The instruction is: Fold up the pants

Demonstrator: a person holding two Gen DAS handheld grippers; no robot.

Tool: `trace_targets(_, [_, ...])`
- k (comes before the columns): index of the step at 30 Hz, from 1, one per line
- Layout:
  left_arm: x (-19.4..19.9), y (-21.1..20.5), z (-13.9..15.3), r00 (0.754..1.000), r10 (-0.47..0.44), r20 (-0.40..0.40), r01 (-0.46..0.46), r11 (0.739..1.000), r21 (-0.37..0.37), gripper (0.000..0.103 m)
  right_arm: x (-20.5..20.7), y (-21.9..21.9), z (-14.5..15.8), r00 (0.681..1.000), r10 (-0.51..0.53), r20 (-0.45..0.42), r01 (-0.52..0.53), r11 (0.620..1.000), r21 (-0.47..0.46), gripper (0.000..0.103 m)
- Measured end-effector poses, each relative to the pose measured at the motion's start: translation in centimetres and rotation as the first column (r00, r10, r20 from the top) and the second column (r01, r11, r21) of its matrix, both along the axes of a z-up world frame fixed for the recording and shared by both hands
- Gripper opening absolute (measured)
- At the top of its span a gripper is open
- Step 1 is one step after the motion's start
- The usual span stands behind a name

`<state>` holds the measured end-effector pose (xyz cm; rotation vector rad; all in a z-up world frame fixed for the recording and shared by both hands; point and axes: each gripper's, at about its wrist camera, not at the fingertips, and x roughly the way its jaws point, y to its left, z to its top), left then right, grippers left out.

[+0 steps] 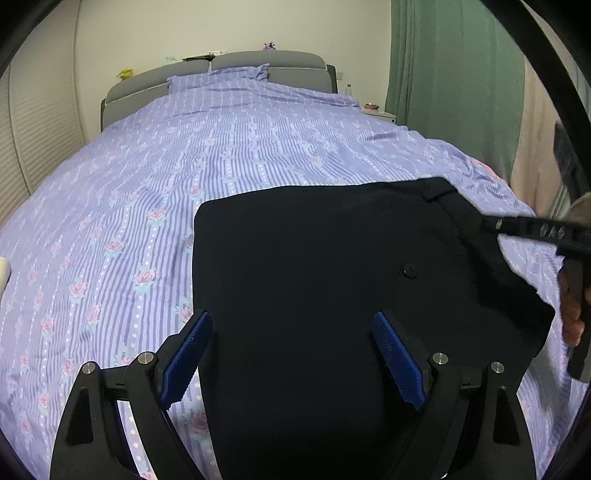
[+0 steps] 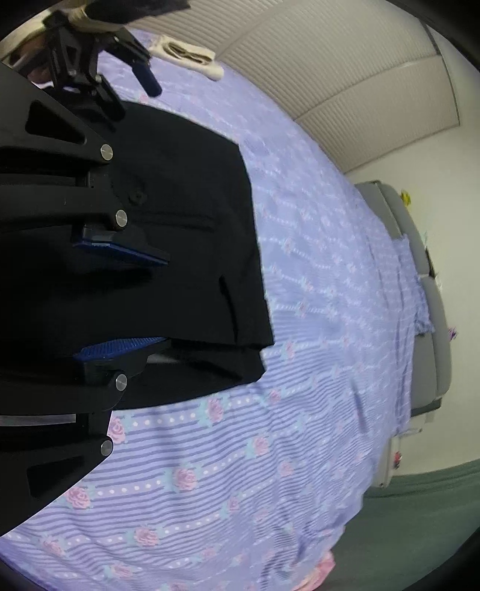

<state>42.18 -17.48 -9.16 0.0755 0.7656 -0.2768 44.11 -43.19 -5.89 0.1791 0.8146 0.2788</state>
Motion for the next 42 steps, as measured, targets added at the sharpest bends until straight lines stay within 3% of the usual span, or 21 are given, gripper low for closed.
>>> trace_targets(4, [0.0,0.2,0.0,1.0,0.006,-0.004,-0.006,1.0,-0.009,0.089,0.1,0.4,1.1,0.999,0.014,0.045,-0.016,0.999,0.043,0.036])
trace_targets(7, [0.1,0.3,0.0,1.0,0.011,-0.02,-0.012,1.0,-0.022,0.089,1.8,-0.1,-0.7,0.998,-0.012,-0.065,0.016,0.998,0.062,0.023])
trace_targets(9, [-0.1,0.3,0.1,1.0,0.011,-0.019,-0.011,1.0,-0.02,0.089,2.5,-0.9,-2.0,0.991,-0.049,-0.127,0.055,0.998,0.042,0.023])
trace_targets(12, [-0.2,0.0,0.2,1.0,0.007,-0.007,-0.007,1.0,0.008,0.089,2.8,-2.2,-3.2,0.98,-0.087,-0.178,0.109,0.987,0.115,0.023])
trace_targets(15, [-0.3,-0.5,0.4,1.0,-0.005,0.012,0.005,1.0,0.03,0.089,1.4,-2.1,-1.7,0.988,-0.123,-0.088,0.134,0.982,0.134,0.009])
trace_targets(19, [-0.1,-1.0,1.2,1.0,-0.002,0.028,0.001,1.0,0.023,0.089,0.2,-2.1,1.3,0.989,-0.146,0.035,0.141,0.983,0.117,0.005])
trace_targets(22, [0.4,-1.6,1.6,1.0,0.0,0.022,-0.001,1.0,0.019,0.089,1.4,-3.6,1.1,0.981,-0.192,0.001,0.19,0.973,0.132,0.005])
trace_targets(27, [0.8,-2.6,0.5,0.999,-0.028,-0.028,0.029,0.998,0.055,0.089,3.4,-4.3,-2.4,0.968,-0.223,-0.115,0.231,0.971,0.063,0.006])
trace_targets(29, [0.8,-2.6,-0.5,0.998,-0.03,-0.058,0.034,0.997,0.068,0.089,3.0,-4.4,-3.1,0.96,-0.25,-0.124,0.255,0.966,0.029,0.009])
trace_targets(30, [0.7,-2.4,-0.8,0.997,-0.028,-0.066,0.032,0.997,0.069,0.089,2.5,-4.8,-3.1,0.957,-0.265,-0.119,0.269,0.963,0.023,0.016])
trace_targets(31, [0.6,-2.3,-1.1,0.997,-0.024,-0.072,0.029,0.997,0.07,0.089,2.1,-4.9,-3.0,0.955,-0.27,-0.118,0.273,0.962,0.006,0.031])
trace_targets(33, [0.3,-2.1,-1.3,0.997,-0.018,-0.07,0.023,0.997,0.068,0.089,1.3,-4.8,-2.5,0.95,-0.288,-0.117,0.281,0.957,-0.078,0.05])
trace_targets(36, [-0.7,-1.8,-0.7,0.999,-0.004,-0.035,0.006,0.997,0.074,0.089,-1.8,-4.9,-0.5,0.96,-0.279,-0.007,0.276,0.952,-0.131,0.055])
trace_targets(37, [-1.1,-1.7,-0.3,1.0,-0.003,-0.024,0.004,0.998,0.07,0.089,-3.8,-4.9,0.5,0.958,-0.285,0.034,0.287,0.95,-0.123,0.066])
trace_targets(39, [-2.3,-1.4,0.6,1.0,0.005,0.011,-0.006,0.998,0.06,0.089,-7.1,-4.9,1.5,0.946,-0.305,0.11,0.315,0.945,-0.089,0.077])
trace_targets(42, [-4.2,-1.0,1.7,0.998,-0.004,0.058,0.0,0.998,0.057,0.091,-12.6,-4.9,2.0,0.924,-0.337,0.181,0.336,0.941,0.035,0.089])
